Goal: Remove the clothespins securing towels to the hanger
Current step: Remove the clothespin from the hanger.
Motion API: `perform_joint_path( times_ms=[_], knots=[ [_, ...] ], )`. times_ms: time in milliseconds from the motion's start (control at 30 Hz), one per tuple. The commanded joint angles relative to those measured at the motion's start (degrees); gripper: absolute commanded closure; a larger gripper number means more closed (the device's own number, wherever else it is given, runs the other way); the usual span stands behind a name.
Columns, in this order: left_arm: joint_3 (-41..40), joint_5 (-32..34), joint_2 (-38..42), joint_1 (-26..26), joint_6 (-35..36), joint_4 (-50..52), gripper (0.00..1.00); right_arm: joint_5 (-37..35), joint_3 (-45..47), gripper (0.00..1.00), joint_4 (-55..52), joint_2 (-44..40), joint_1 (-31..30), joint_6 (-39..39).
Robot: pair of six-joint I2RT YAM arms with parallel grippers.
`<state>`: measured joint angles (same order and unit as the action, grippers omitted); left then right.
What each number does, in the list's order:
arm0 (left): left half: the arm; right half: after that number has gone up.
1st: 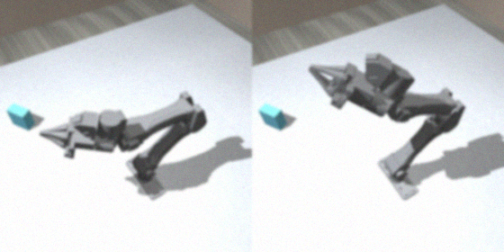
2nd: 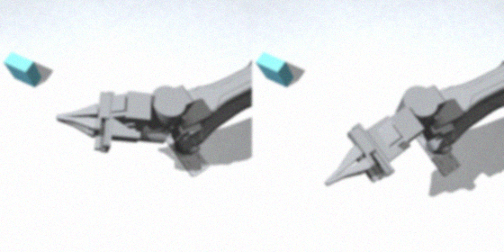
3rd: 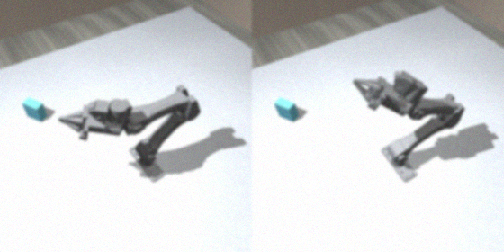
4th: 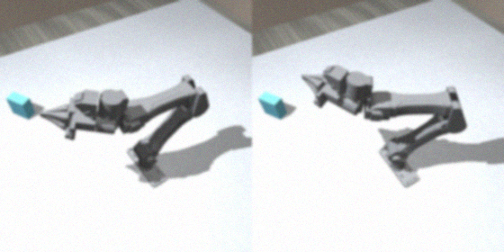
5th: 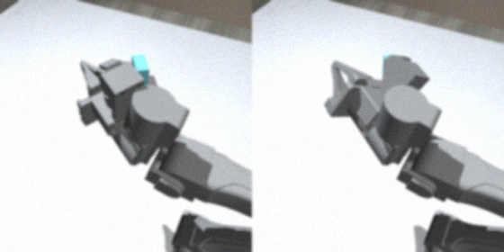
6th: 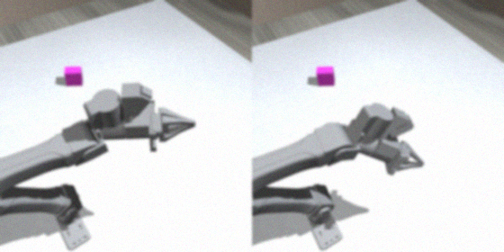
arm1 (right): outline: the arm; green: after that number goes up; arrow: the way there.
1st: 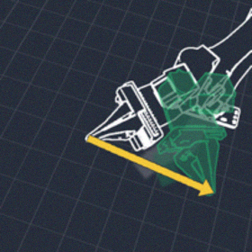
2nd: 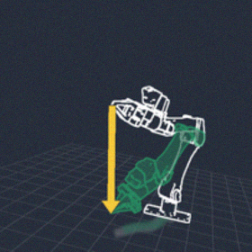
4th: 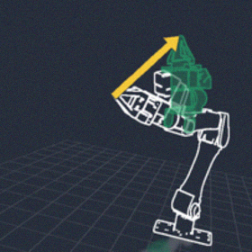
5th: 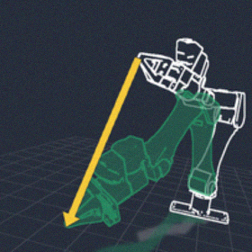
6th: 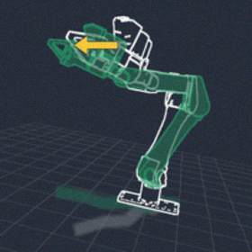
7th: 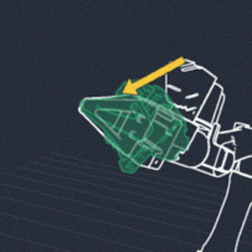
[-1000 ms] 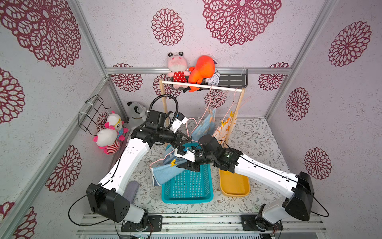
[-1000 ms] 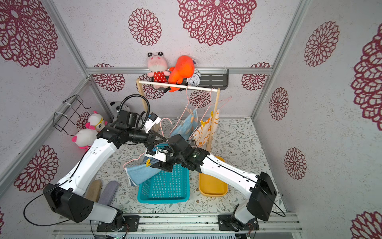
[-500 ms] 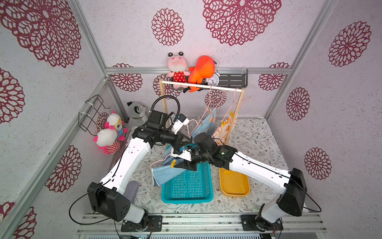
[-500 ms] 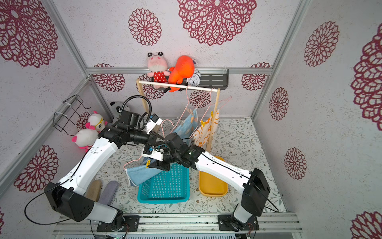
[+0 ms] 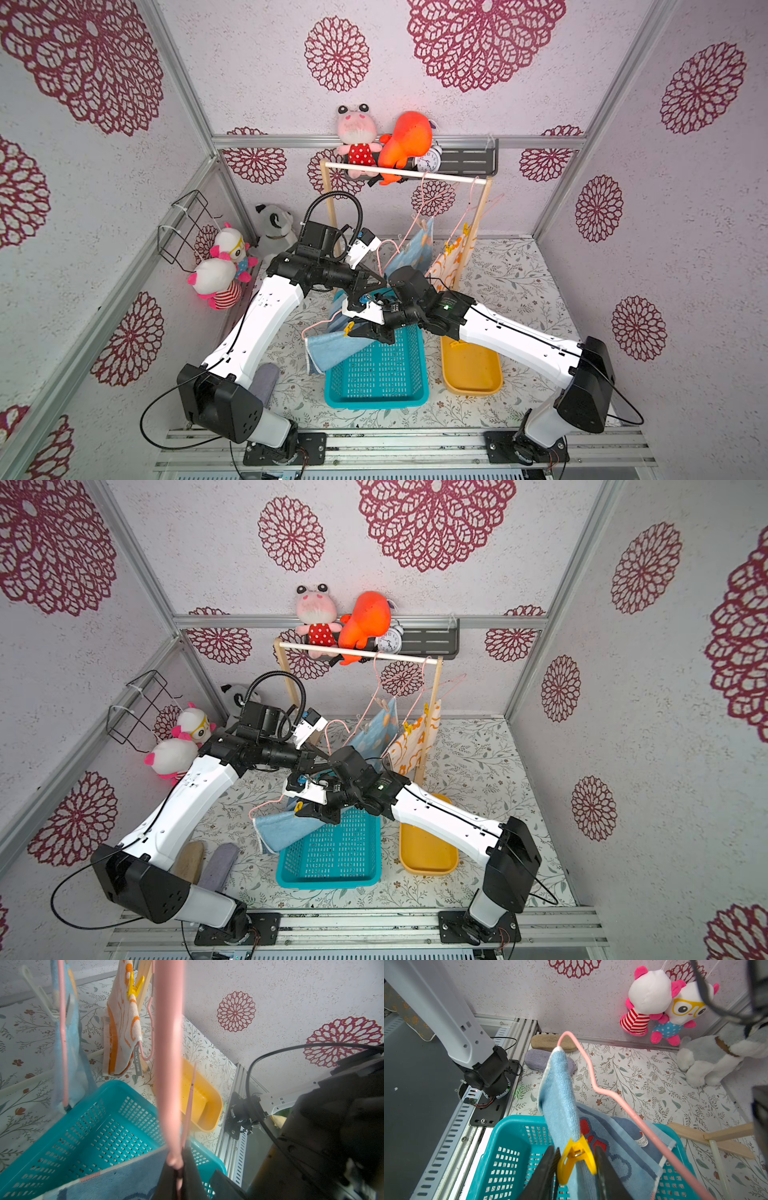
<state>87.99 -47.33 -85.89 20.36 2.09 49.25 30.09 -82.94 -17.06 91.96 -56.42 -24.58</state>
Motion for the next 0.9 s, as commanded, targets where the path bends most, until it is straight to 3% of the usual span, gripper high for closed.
perform_joint_path(
  times_ms=[0,867],
  knots=[
    [1.51,-1.27,-0.24,0.34,1.18,0.58,1.00,1.81,-1.35,0.69,0.20,0.03,0.25,-0.53],
    [1.39,-0.09,-0.68,0.38,1.15,0.32,1.00,-2.71,-1.47,0.96,-0.91,-2.82,0.27,1.09]
  ],
)
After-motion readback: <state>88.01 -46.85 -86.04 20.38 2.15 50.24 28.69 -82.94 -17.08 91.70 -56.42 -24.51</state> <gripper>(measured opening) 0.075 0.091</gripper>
